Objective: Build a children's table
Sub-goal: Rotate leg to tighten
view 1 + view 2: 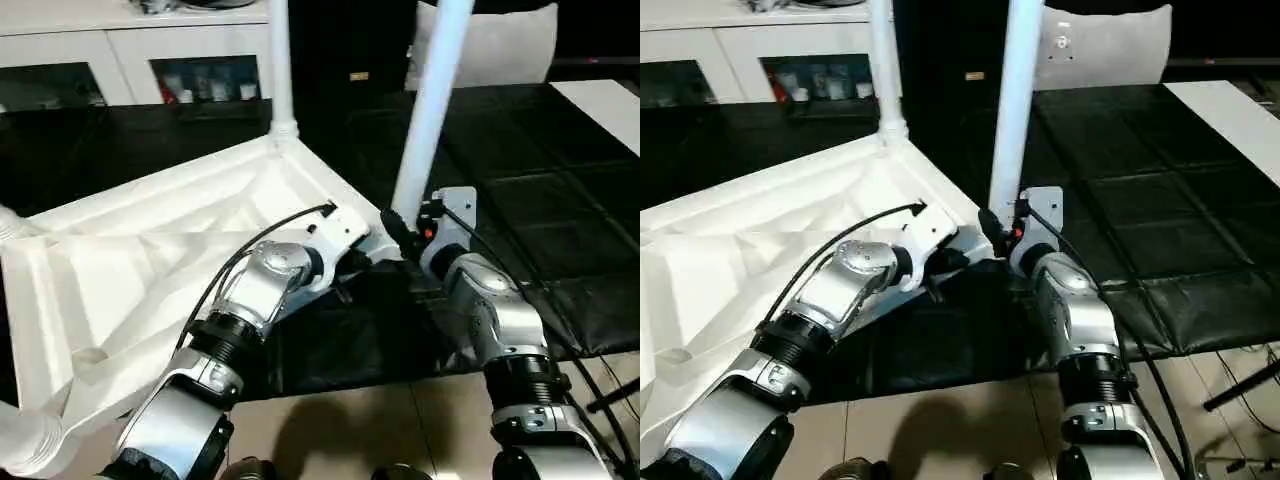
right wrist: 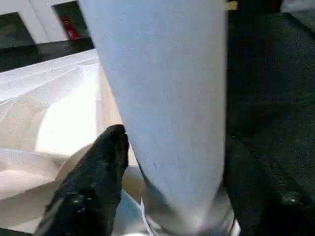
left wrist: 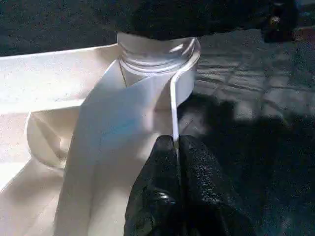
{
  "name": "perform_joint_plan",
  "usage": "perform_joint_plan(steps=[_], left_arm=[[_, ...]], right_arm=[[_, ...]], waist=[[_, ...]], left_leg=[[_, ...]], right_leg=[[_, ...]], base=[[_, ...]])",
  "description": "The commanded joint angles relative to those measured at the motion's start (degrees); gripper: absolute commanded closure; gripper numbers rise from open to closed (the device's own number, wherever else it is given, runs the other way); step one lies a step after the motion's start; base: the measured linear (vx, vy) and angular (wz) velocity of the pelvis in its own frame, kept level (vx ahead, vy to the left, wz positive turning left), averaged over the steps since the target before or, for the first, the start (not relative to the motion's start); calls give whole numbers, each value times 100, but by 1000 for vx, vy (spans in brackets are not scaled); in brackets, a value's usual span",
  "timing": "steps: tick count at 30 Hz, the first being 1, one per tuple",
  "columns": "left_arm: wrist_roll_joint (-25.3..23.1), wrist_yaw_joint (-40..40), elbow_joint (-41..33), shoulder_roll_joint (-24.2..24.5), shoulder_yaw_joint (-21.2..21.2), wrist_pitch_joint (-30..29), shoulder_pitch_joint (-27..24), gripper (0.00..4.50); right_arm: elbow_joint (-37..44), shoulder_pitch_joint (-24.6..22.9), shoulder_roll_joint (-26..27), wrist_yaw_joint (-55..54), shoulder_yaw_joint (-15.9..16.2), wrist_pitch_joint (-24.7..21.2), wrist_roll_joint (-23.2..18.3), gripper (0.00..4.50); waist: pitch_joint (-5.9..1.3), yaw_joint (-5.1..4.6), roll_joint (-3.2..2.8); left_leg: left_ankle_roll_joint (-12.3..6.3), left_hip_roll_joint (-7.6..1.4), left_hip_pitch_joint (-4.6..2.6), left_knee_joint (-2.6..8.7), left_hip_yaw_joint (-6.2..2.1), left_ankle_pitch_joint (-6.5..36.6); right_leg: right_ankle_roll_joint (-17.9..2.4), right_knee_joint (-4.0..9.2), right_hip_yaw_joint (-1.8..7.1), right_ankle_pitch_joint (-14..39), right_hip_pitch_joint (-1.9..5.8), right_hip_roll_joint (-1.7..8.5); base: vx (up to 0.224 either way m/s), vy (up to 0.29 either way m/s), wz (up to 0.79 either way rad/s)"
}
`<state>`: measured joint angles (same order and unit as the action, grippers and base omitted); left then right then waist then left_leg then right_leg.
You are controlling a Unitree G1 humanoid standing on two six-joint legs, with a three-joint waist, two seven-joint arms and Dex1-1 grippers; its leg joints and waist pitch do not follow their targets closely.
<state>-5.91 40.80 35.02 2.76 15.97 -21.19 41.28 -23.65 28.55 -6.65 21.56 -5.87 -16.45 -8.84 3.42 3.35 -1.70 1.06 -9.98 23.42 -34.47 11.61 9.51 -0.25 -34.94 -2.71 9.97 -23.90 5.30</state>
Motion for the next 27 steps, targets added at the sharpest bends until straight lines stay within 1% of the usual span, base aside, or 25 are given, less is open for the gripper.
perform_joint_plan(steps=[1,2,3,4,5,6,7,8,9,10,12,13,14,15,16,17,18,19,20,21,22,24,25,27], left_arm=[[111,407,-335,194,53,345,84,450],[113,487,-335,257,62,379,68,450],[120,668,-322,369,92,482,41,450],[124,787,-312,441,113,550,24,450],[128,896,-296,508,126,593,11,450],[110,1020,-272,604,156,721,-4,450],[109,1057,-270,631,166,747,-10,450],[111,1347,-271,821,239,942,-54,450],[122,1553,-276,947,291,1075,-83,450],[131,1716,-274,1037,330,1154,-98,450],[185,2302,-285,1309,469,1464,-152,450],[218,2478,-291,1379,505,1582,-169,450],[278,2710,-310,1466,529,1624,-181,450],[338,2962,-317,1545,552,1771,-195,450],[364,3079,-315,1578,562,1865,-201,450],[404,3256,-338,1627,586,1927,-212,450],[434,3397,-351,1664,602,1969,-220,450],[437,3489,-357,1698,628,2000,-220,450],[434,3665,-340,1762,696,2102,-209,450],[438,3735,-335,1786,722,2143,-206,450],[443,3810,-335,1812,751,2181,-204,450],[476,4043,-331,1877,820,2283,-193,450],[494,4120,-329,1890,832,2322,-189,450],[519,4251,-316,1908,843,2383,-175,450]], right_arm=[[154,-163,-326,652,191,205,-20,116],[174,-192,-403,781,205,241,-45,107],[251,-255,-556,1118,248,260,-119,107],[309,-300,-664,1360,280,271,-171,96],[356,-340,-773,1587,321,312,-197,74],[401,-386,-927,1830,396,340,-184,67],[417,-402,-971,1913,421,352,-187,67],[517,-487,-1233,2404,541,369,-234,63],[577,-532,-1387,2698,601,353,-284,58],[611,-553,-1487,2910,636,357,-328,46],[712,-603,-1805,3506,818,376,-389,46],[733,-613,-1888,3673,874,369,-415,46],[754,-607,-1990,3917,937,342,-466,46],[746,-581,-2077,4162,990,316,-503,46],[735,-563,-2112,4271,1014,305,-516,46],[707,-540,-2167,4417,1072,381,-486,46],[686,-523,-2214,4539,1118,450,-462,46],[664,-507,-2244,4648,1155,463,-465,46],[601,-462,-2281,4839,1212,508,-481,62],[581,-445,-2292,4905,1230,498,-500,73],[564,-428,-2302,4974,1248,469,-526,82],[551,-386,-2345,5264,1322,382,-626,87],[570,-379,-2371,5395,1360,312,-673,105],[644,-387,-2450,5665,1457,212,-748,127]], waist=[[-460,42,49],[-456,41,68],[-457,54,70],[-466,54,71],[-465,59,61],[-465,62,53],[-464,52,61],[-473,61,57],[-465,61,60],[-459,73,55],[-462,107,61],[-454,139,45],[-448,141,50],[-449,166,52],[-435,207,47],[-433,209,44],[-439,228,47],[-435,228,46],[-432,238,58],[-439,245,71],[-436,257,65],[-435,281,80],[-434,287,78],[-436,312,73]], left_leg=[[-376,-266,-196,363,-144,1016],[-371,-268,-190,367,-141,1044],[-368,-269,-191,364,-144,1048],[-403,-263,-179,359,-145,1046],[-421,-264,-175,357,-147,1042],[-444,-264,-174,355,-151,1020],[-460,-274,-177,357,-147,1005],[-467,-270,-174,349,-155,997],[-501,-275,-177,360,-158,1070],[-494,-285,-187,357,-150,1097],[-500,-298,-190,357,-151,1082],[-479,-309,-204,362,-147,1115],[-459,-315,-202,365,-139,1139],[-436,-313,-217,363,-138,1192],[-373,-331,-235,379,-133,1342],[-343,-333,-236,386,-136,1382],[-284,-341,-253,391,-142,1437],[-258,-344,-250,399,-142,1453],[-223,-347,-260,405,-137,1501],[-218,-346,-254,405,-143,1487],[-217,-343,-246,405,-144,1463],[-229,-339,-249,398,-138,1475],[-231,-341,-245,397,-137,1463],[-242,-349,-252,399,-141,1433]], right_leg=[[-1279,424,171,945,314,301],[-1252,438,173,952,325,298],[-1247,433,174,947,329,308],[-1270,416,176,835,342,305],[-1281,413,176,806,342,307],[-1286,409,174,764,340,303],[-1319,403,175,731,333,305],[-1332,395,168,720,339,309],[-1332,410,164,781,347,300],[-1353,405,172,795,331,301],[-1390,396,170,784,334,306],[-1417,396,168,834,318,305],[-1424,390,173,855,314,303],[-1431,396,170,922,308,305],[-1423,404,177,1140,288,319],[-1414,408,180,1192,284,319],[-1408,407,178,1249,277,326],[-1407,402,181,1254,277,324],[-1412,404,185,1271,268,327],[-1405,395,185,1270,278,334],[-1403,393,188,1260,278,339],[-1388,395,190,1331,279,345],[-1378,400,194,1349,277,350],[-1367,400,190,1388,277,349]], base=[[0,0,0],[0,0,0],[0,0,0],[0,0,0],[0,0,0],[0,0,0],[0,0,0],[0,0,0],[0,0,0],[0,0,0],[0,0,0],[0,0,0],[0,0,0],[0,0,0],[0,0,0],[0,0,0],[0,0,0],[0,0,0],[0,0,0],[0,0,0],[0,0,0],[0,0,0],[0,0,0],[0,0,0]])
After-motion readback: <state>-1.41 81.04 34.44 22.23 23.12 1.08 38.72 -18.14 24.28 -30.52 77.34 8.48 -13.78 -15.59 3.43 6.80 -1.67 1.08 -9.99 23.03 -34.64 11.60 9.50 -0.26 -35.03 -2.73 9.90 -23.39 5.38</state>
